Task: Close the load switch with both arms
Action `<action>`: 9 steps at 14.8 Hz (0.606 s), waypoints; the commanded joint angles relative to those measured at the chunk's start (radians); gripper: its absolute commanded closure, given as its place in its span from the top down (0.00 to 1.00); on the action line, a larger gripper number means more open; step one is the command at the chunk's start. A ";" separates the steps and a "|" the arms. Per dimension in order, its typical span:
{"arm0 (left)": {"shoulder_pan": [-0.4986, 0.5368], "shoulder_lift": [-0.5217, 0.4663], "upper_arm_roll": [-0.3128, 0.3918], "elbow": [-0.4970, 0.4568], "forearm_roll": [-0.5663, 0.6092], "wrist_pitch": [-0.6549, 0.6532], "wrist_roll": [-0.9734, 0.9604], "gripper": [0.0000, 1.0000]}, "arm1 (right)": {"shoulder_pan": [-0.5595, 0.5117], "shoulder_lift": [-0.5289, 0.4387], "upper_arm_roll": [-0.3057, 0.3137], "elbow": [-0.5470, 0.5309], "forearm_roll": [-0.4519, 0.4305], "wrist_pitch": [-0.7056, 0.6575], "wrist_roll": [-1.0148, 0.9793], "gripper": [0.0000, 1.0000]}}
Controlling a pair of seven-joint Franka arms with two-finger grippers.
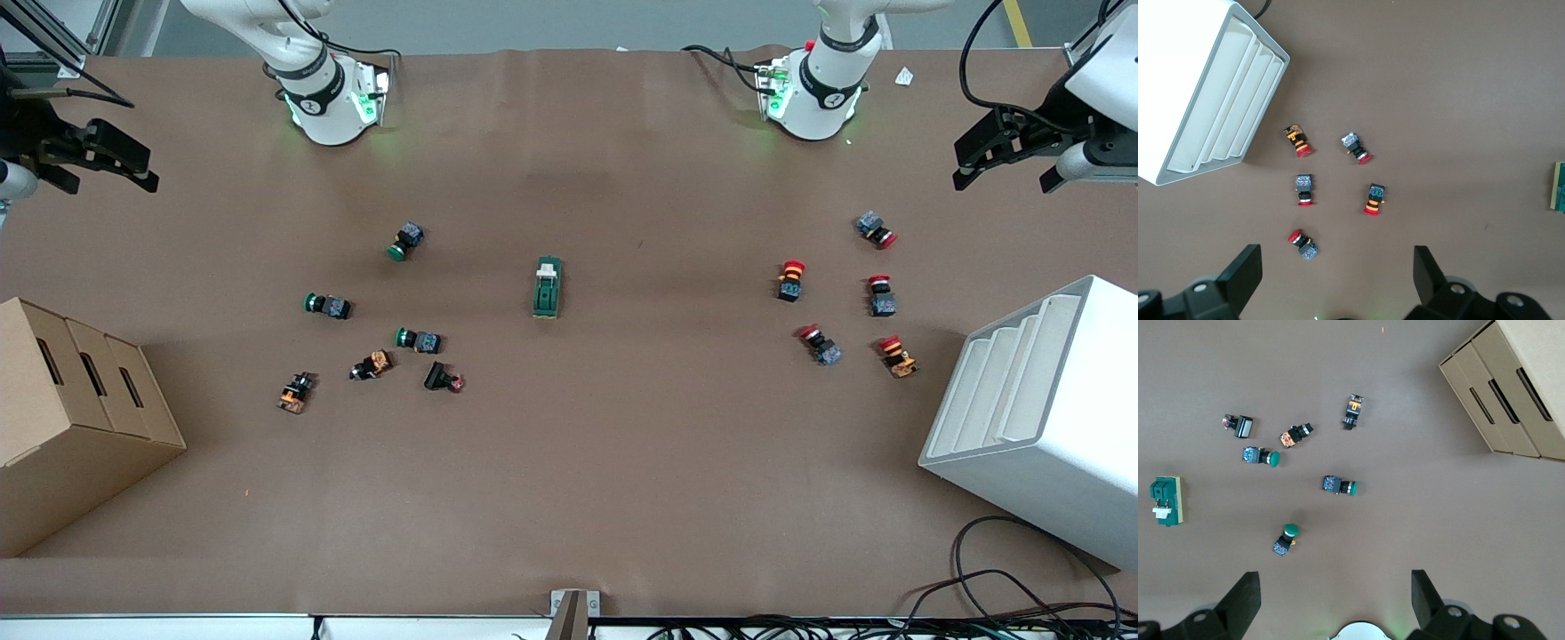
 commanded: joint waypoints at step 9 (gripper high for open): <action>-0.063 0.102 -0.094 0.027 -0.012 0.094 -0.048 1.00 | 0.009 -0.028 -0.005 -0.024 0.019 0.013 0.022 1.00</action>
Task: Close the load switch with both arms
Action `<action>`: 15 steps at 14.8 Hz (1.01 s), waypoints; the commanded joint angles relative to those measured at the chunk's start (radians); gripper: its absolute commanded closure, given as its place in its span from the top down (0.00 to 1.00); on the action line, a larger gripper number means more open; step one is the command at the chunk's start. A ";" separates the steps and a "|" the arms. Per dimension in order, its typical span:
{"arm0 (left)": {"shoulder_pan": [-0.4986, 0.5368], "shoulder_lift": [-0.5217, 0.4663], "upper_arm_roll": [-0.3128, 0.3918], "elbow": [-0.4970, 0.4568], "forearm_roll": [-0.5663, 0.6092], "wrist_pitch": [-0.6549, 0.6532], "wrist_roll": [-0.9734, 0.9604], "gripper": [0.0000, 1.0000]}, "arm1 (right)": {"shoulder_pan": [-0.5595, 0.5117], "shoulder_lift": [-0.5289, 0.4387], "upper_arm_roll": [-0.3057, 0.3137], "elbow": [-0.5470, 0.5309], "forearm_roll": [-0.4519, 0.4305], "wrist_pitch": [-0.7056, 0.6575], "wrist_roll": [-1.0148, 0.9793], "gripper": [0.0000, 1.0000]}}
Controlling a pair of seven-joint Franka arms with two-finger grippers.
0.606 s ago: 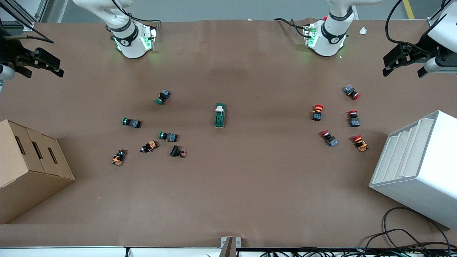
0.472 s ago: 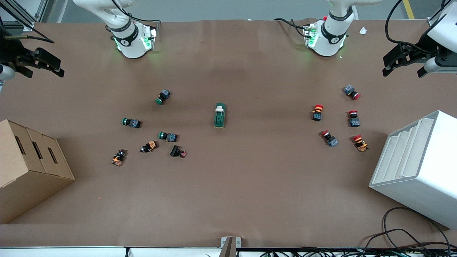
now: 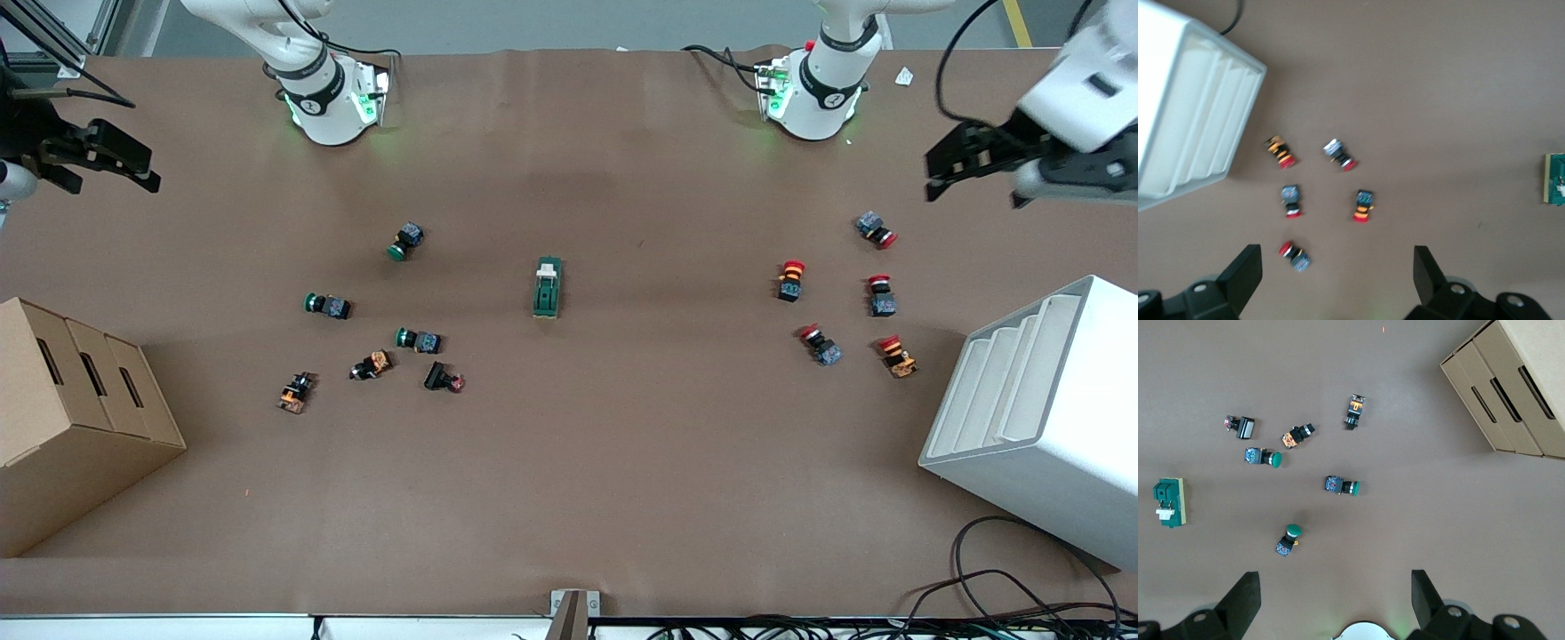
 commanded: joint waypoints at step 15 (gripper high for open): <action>-0.204 0.186 -0.321 -0.303 0.083 0.580 -0.638 1.00 | 0.001 0.174 -0.011 0.039 -0.008 0.087 -0.003 1.00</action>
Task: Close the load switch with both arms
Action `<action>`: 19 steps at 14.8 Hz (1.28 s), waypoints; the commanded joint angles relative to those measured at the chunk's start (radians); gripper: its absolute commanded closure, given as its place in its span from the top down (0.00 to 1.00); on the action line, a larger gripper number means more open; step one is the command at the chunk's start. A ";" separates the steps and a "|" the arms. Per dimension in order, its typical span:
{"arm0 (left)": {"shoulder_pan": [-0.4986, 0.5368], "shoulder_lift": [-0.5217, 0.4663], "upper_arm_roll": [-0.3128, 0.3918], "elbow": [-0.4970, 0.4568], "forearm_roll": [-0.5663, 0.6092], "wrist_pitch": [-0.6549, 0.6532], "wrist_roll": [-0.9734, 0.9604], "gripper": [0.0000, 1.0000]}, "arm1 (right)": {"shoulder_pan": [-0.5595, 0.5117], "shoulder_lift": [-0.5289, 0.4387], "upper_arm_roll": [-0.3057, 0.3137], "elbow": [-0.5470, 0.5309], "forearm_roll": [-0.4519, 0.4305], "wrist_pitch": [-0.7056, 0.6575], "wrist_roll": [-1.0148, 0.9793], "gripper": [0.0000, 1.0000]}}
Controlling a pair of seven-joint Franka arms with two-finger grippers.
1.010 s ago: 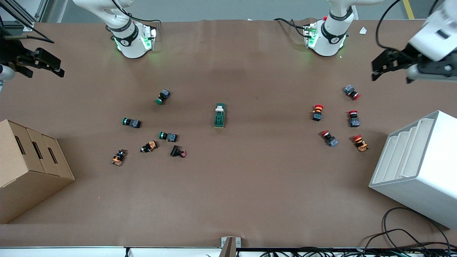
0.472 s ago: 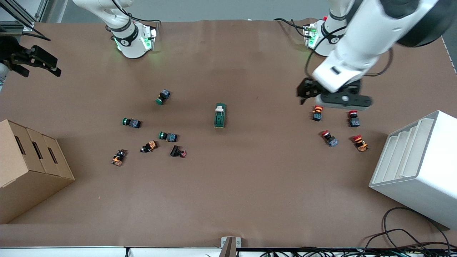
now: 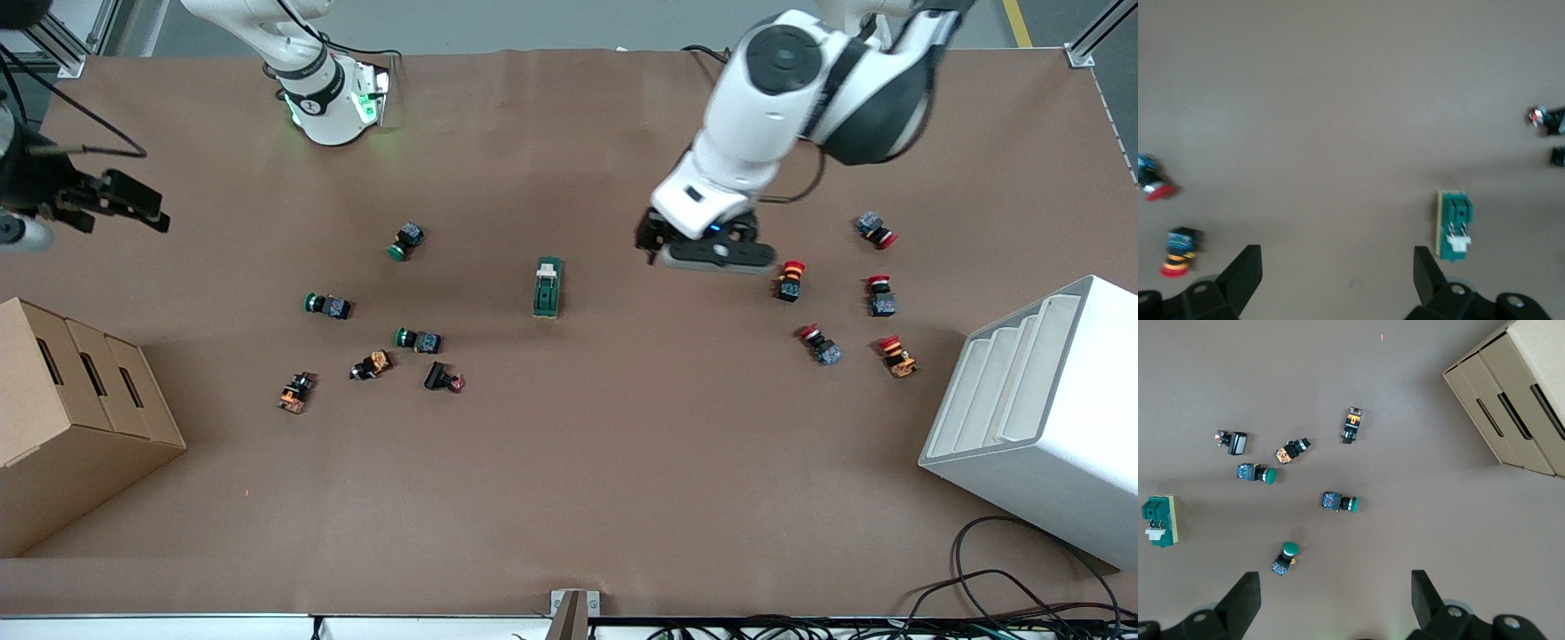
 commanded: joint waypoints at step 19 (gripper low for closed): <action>-0.588 0.503 -0.003 -0.032 1.235 0.140 -1.554 1.00 | 0.389 0.273 0.011 -0.149 0.164 0.423 0.890 1.00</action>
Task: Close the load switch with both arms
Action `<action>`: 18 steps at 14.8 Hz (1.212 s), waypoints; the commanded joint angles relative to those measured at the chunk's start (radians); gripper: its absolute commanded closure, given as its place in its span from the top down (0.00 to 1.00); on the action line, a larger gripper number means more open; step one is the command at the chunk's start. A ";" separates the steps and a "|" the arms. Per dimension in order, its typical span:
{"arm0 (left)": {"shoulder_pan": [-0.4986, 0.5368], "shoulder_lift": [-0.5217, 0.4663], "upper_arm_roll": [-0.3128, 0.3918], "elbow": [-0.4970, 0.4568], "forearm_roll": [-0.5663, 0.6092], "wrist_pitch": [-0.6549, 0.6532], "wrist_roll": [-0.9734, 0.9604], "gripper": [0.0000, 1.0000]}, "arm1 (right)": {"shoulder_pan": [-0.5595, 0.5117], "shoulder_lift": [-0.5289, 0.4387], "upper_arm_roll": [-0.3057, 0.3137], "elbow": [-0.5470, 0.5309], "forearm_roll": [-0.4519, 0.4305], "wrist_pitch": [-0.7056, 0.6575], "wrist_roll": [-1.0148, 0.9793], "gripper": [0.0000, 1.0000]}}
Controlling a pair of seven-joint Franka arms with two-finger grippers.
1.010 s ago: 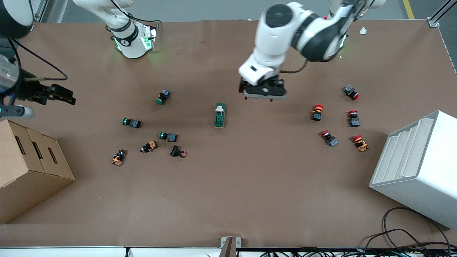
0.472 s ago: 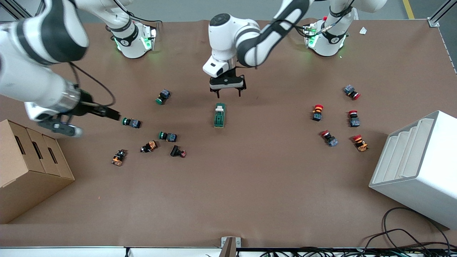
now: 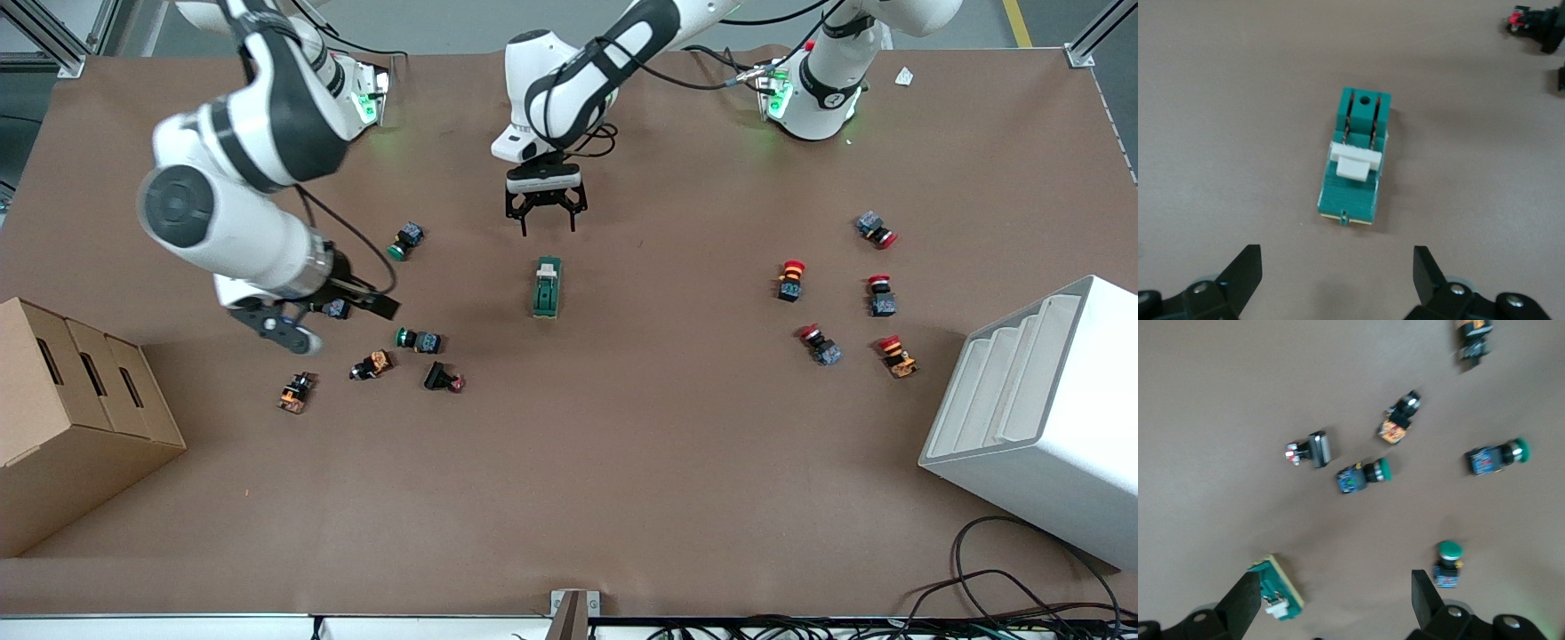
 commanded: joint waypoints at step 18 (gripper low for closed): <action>-0.103 0.289 0.015 0.050 0.758 -0.435 -0.430 1.00 | 0.368 0.232 -0.006 -0.218 0.133 0.613 0.311 1.00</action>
